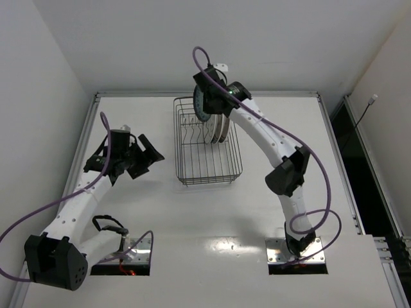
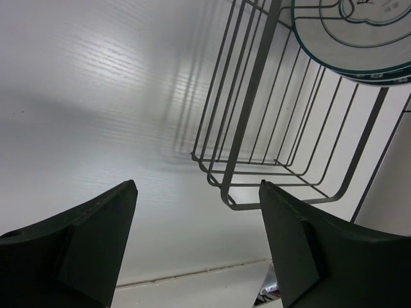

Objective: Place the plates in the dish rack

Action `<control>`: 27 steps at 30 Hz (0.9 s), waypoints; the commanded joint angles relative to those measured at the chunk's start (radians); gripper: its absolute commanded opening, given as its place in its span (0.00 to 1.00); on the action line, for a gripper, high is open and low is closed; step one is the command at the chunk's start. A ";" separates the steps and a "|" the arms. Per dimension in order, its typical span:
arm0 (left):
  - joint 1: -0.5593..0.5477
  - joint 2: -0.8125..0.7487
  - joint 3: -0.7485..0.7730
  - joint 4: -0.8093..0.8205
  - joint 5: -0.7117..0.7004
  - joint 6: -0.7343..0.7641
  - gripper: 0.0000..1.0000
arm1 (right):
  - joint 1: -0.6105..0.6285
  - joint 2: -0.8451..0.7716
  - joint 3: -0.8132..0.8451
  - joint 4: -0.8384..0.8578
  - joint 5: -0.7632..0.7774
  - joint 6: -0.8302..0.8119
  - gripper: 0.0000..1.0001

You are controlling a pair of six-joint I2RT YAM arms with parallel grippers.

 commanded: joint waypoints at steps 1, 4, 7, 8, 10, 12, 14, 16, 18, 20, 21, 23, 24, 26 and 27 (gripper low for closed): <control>0.038 -0.029 0.004 -0.042 -0.011 0.040 0.74 | 0.003 0.041 0.077 -0.101 0.175 0.004 0.00; 0.058 -0.029 0.004 -0.052 0.009 0.073 0.74 | 0.003 0.041 0.022 -0.101 0.204 0.004 0.00; 0.067 -0.029 0.013 -0.061 0.009 0.083 0.74 | 0.003 0.052 0.009 -0.091 0.220 0.004 0.00; 0.068 -0.029 0.013 -0.061 0.018 0.095 0.74 | 0.003 0.066 0.009 -0.091 0.220 0.004 0.00; 0.077 -0.029 0.013 -0.070 0.018 0.095 0.74 | 0.003 0.090 0.019 -0.091 0.230 0.004 0.00; 0.077 -0.029 0.013 -0.079 0.027 0.104 0.74 | 0.003 0.121 0.031 -0.082 0.230 0.004 0.00; 0.086 -0.029 0.013 -0.079 0.027 0.113 0.74 | 0.012 0.142 0.042 -0.082 0.230 0.004 0.00; 0.086 -0.029 0.013 -0.089 0.027 0.122 0.74 | 0.012 0.173 0.052 -0.082 0.230 0.013 0.00; 0.086 -0.029 0.013 -0.110 0.037 0.132 0.74 | 0.012 0.182 0.052 -0.073 0.239 0.013 0.00; 0.086 -0.029 0.013 -0.119 0.037 0.132 0.74 | 0.012 0.215 0.052 -0.073 0.240 0.022 0.00; 0.086 -0.029 0.013 -0.119 0.037 0.141 0.74 | 0.012 0.215 0.052 -0.073 0.250 0.023 0.00; 0.086 -0.029 0.013 -0.130 0.037 0.141 0.74 | 0.012 0.239 0.052 -0.064 0.250 0.032 0.00; 0.086 -0.029 0.013 -0.130 0.037 0.151 0.74 | 0.012 0.239 0.052 -0.064 0.250 0.032 0.00; 0.086 -0.029 0.013 -0.139 0.037 0.152 0.74 | 0.012 0.251 0.052 -0.051 0.250 0.041 0.00; 0.086 -0.029 0.013 -0.139 0.037 0.152 0.74 | 0.012 0.264 0.063 -0.051 0.241 0.041 0.00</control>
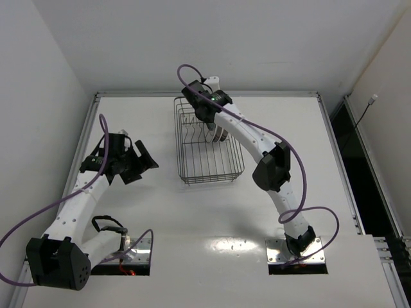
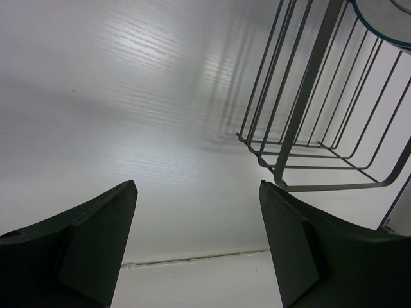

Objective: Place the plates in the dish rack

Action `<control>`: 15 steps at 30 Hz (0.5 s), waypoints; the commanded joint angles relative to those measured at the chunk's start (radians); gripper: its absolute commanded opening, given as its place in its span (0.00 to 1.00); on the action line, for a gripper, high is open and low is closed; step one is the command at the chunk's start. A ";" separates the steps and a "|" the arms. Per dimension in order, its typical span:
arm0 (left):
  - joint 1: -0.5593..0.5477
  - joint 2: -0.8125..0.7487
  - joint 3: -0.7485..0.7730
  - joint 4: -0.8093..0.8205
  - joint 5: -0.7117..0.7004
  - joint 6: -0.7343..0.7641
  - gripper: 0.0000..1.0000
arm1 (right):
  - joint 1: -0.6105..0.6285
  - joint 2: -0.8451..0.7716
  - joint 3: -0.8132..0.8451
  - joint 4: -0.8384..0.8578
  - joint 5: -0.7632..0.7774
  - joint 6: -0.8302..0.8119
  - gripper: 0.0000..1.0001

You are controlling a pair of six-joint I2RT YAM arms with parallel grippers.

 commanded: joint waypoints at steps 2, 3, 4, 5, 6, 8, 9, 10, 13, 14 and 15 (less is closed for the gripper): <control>0.009 -0.012 0.013 -0.014 0.012 0.030 0.74 | -0.013 0.080 0.016 0.024 0.000 0.025 0.00; 0.009 -0.012 0.013 -0.014 0.012 0.030 0.74 | -0.013 0.093 0.016 0.024 -0.013 0.025 0.00; 0.009 -0.012 0.013 -0.014 0.012 0.030 0.74 | -0.013 0.104 0.016 0.024 -0.027 0.025 0.00; 0.009 -0.012 0.013 -0.014 0.012 0.030 0.74 | -0.013 0.104 0.016 0.037 -0.027 0.025 0.00; 0.009 -0.012 0.013 -0.014 0.012 0.030 0.74 | -0.003 0.104 -0.002 0.037 -0.027 0.025 0.00; 0.009 -0.012 0.013 -0.014 0.012 0.030 0.74 | 0.008 0.087 -0.036 0.055 -0.008 0.025 0.00; 0.009 -0.003 0.013 -0.014 0.012 0.030 0.74 | 0.022 0.069 -0.057 0.072 0.029 0.025 0.00; 0.009 -0.003 0.013 -0.014 0.012 0.030 0.74 | 0.022 0.048 -0.083 0.093 0.042 0.025 0.00; 0.009 -0.003 0.004 -0.014 0.012 0.030 0.74 | 0.042 -0.032 -0.146 0.181 0.081 -0.004 0.00; 0.009 -0.003 0.004 -0.014 0.012 0.030 0.74 | 0.051 -0.032 -0.130 0.181 0.094 -0.014 0.00; 0.009 -0.003 0.004 -0.014 0.012 0.039 0.74 | 0.051 -0.042 -0.110 0.181 0.118 -0.015 0.00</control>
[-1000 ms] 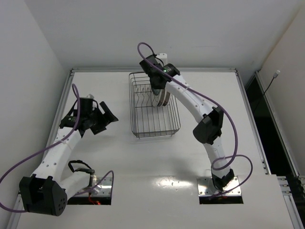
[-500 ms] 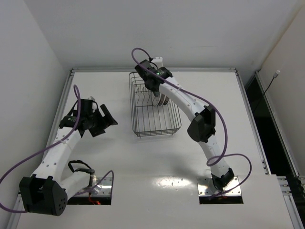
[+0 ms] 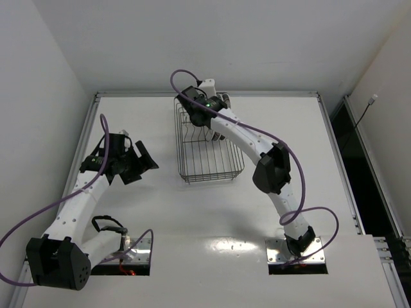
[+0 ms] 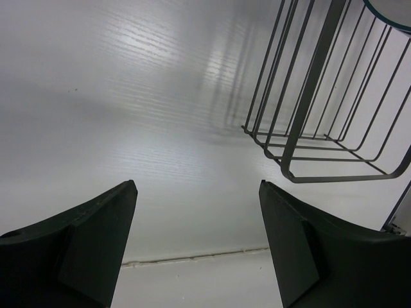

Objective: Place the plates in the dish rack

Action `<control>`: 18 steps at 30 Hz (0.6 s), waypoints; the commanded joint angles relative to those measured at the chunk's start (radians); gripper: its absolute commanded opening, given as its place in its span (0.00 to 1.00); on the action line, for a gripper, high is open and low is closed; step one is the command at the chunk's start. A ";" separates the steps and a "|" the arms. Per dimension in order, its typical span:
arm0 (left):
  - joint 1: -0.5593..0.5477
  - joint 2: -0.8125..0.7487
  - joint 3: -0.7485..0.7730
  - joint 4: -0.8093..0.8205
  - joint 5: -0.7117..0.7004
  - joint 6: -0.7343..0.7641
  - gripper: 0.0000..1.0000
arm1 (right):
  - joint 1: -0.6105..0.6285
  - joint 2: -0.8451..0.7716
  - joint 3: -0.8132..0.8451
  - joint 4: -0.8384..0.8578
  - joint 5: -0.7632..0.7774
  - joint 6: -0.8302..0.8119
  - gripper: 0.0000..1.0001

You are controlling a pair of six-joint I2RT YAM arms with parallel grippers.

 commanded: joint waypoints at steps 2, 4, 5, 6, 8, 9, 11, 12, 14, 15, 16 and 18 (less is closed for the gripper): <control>0.009 -0.003 0.004 -0.002 0.009 0.018 0.74 | 0.025 -0.016 0.049 0.064 0.033 -0.017 0.00; 0.009 -0.003 0.004 -0.002 0.009 0.018 0.74 | 0.034 -0.016 0.060 0.089 0.046 -0.046 0.00; 0.009 -0.003 0.004 -0.002 0.009 0.018 0.74 | 0.034 -0.016 0.060 0.098 0.056 -0.046 0.00; 0.009 -0.003 0.004 -0.002 0.009 0.018 0.74 | 0.034 -0.016 0.060 0.107 0.056 -0.056 0.00; 0.009 -0.003 0.004 -0.002 0.009 0.027 0.74 | 0.043 -0.005 0.060 0.107 0.068 -0.056 0.00; 0.009 -0.003 0.004 -0.013 0.009 0.027 0.74 | 0.043 0.007 0.060 0.107 0.077 -0.056 0.00; 0.009 -0.003 0.004 -0.013 0.009 0.027 0.74 | 0.043 0.019 0.060 0.107 0.088 -0.056 0.00; 0.009 0.006 0.004 -0.013 0.009 0.027 0.74 | 0.043 0.019 0.060 0.098 0.088 -0.056 0.00; 0.009 0.006 0.004 -0.022 0.009 0.036 0.74 | 0.043 0.019 0.042 0.098 0.115 -0.056 0.00; 0.009 0.006 0.013 -0.022 0.009 0.036 0.74 | 0.054 0.019 0.028 0.119 0.115 -0.068 0.00; 0.009 0.006 0.013 -0.022 0.009 0.036 0.74 | 0.054 -0.013 0.014 0.139 0.126 -0.080 0.00; 0.009 0.006 0.013 -0.022 0.000 0.036 0.74 | 0.063 -0.025 0.003 0.167 0.138 -0.102 0.00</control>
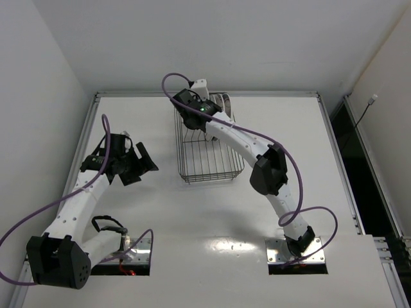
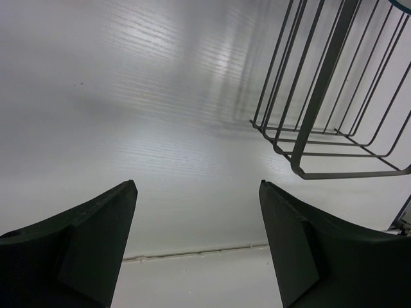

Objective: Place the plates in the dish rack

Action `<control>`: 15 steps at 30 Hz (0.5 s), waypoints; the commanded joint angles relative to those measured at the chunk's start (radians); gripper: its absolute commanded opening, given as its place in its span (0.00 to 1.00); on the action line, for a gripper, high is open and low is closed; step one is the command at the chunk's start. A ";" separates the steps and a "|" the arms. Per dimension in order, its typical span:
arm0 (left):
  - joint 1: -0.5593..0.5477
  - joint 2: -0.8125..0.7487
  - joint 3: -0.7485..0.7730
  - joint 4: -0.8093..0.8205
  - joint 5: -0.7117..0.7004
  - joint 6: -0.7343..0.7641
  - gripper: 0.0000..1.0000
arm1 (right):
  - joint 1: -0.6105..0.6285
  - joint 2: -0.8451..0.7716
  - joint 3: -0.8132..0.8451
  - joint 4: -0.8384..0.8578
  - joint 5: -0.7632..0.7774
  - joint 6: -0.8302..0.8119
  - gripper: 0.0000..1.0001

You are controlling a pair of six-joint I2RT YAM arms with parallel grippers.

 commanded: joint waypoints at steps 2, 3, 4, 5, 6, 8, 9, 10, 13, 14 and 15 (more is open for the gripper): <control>0.009 -0.003 0.004 -0.002 0.000 0.014 0.74 | 0.018 -0.033 0.008 0.089 0.073 -0.043 0.00; 0.009 -0.003 0.004 -0.002 0.000 0.014 0.74 | 0.018 -0.032 0.008 0.089 0.082 -0.043 0.00; 0.009 -0.003 0.004 -0.002 0.000 0.014 0.74 | 0.018 -0.019 0.008 0.089 0.082 -0.052 0.00; 0.009 0.006 0.004 -0.002 0.010 0.014 0.74 | 0.018 -0.005 0.019 0.089 0.082 -0.052 0.00; 0.009 0.006 0.004 -0.002 0.010 0.014 0.74 | 0.018 -0.005 0.019 0.089 0.082 -0.052 0.00; 0.009 0.006 0.004 -0.002 0.010 0.014 0.74 | 0.018 0.030 0.030 0.089 0.070 -0.052 0.00; 0.009 0.006 0.004 -0.002 0.010 0.023 0.74 | 0.018 0.041 0.039 0.089 0.070 -0.052 0.00; 0.009 0.006 0.004 -0.002 0.010 0.023 0.74 | 0.008 0.050 0.039 0.089 0.058 -0.043 0.00; 0.019 0.006 -0.005 -0.002 0.010 0.032 0.74 | -0.001 0.093 0.039 0.071 0.049 -0.031 0.00; 0.019 0.006 -0.006 -0.002 0.010 0.032 0.74 | -0.011 0.102 0.039 0.071 0.040 -0.020 0.00; 0.019 0.006 -0.006 -0.002 0.010 0.032 0.74 | -0.011 0.116 0.039 0.060 0.029 -0.020 0.00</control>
